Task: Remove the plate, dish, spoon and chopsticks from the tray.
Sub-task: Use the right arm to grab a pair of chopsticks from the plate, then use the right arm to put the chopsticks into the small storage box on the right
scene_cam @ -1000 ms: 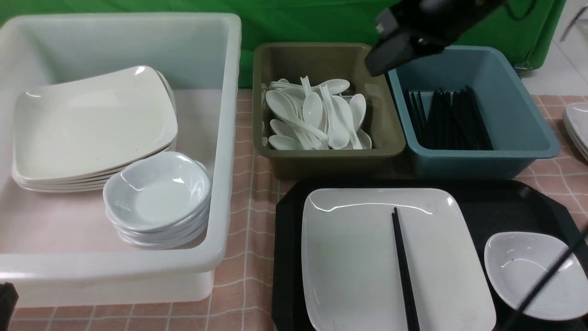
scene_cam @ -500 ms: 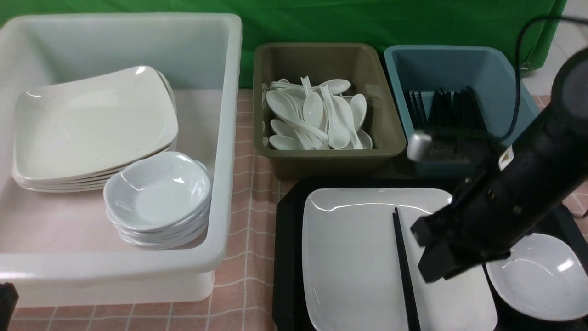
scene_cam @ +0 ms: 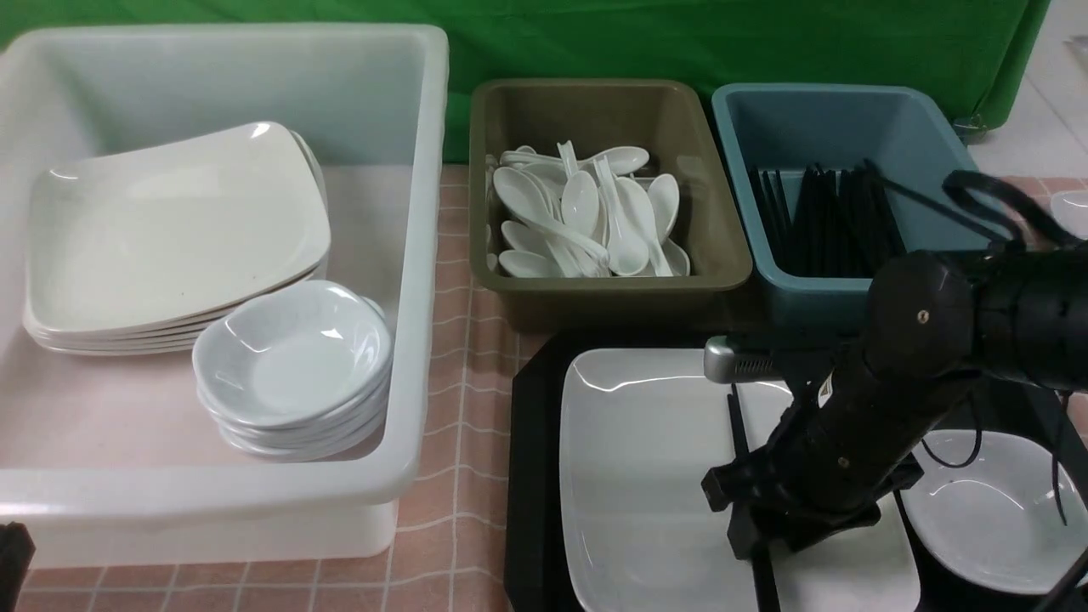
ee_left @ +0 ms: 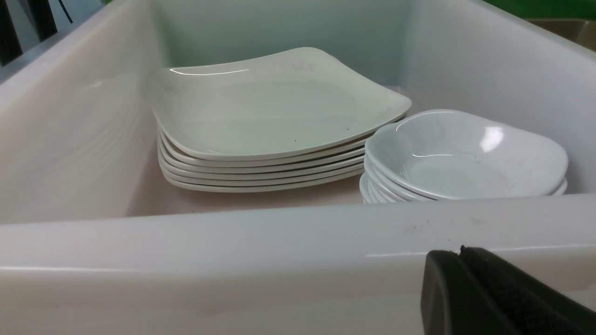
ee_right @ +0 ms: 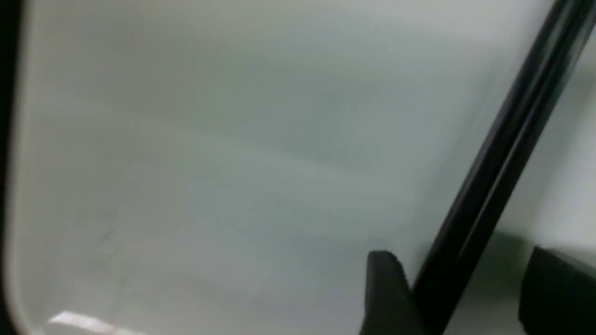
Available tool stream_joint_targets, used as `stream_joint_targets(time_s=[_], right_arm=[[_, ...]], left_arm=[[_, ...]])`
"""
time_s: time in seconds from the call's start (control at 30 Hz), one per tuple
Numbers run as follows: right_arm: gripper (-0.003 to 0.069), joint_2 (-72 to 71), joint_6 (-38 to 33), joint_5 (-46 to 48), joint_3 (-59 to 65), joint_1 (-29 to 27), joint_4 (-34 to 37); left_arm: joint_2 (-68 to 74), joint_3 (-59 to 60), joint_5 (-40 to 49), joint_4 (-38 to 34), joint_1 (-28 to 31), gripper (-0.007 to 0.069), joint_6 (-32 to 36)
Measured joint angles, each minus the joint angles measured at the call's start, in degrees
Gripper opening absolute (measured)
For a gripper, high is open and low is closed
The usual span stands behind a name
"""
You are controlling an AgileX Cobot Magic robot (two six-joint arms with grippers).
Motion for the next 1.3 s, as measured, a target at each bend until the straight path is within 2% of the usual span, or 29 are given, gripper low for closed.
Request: stream_joint_targets(time_s=[0.2,0.33,0.6,0.77,0.93,1.1,1.3], right_arm=[[0.0298,0.88,2.21,0.56,-0.61,0.00,-2.03],[0.0161,0.91,1.89,0.74,-0.68,0.00,-2.95],[0.0163,-0.64,0.57,5.44,-1.94,0.00,-2.90],[0.0163,-8.49,-2.40,13.65,-5.63,0.00,-2.95],[0.0163,-14.28,-3.63,13.97,-11.60,-2.17,-3.92],[0.0163,-14.48,-4.52,4.87,-18.95,-8.18,-5.56],[0.0163,-8.70,-4.85,-24.77,-21.55,-16.02,-6.00]], left_arm=[[0.00,0.00,0.00,0.00,0.00,0.0005,-0.06],[0.00,0.00,0.00,0.00,0.00,0.0005,-0.06],[0.00,0.00,0.00,0.00,-0.08,0.0005,-0.06],[0.00,0.00,0.00,0.00,-0.08,0.0005,-0.06],[0.00,0.00,0.00,0.00,-0.08,0.0005,-0.06],[0.00,0.00,0.00,0.00,-0.08,0.0005,-0.01],[0.00,0.00,0.00,0.00,-0.08,0.0005,-0.01]])
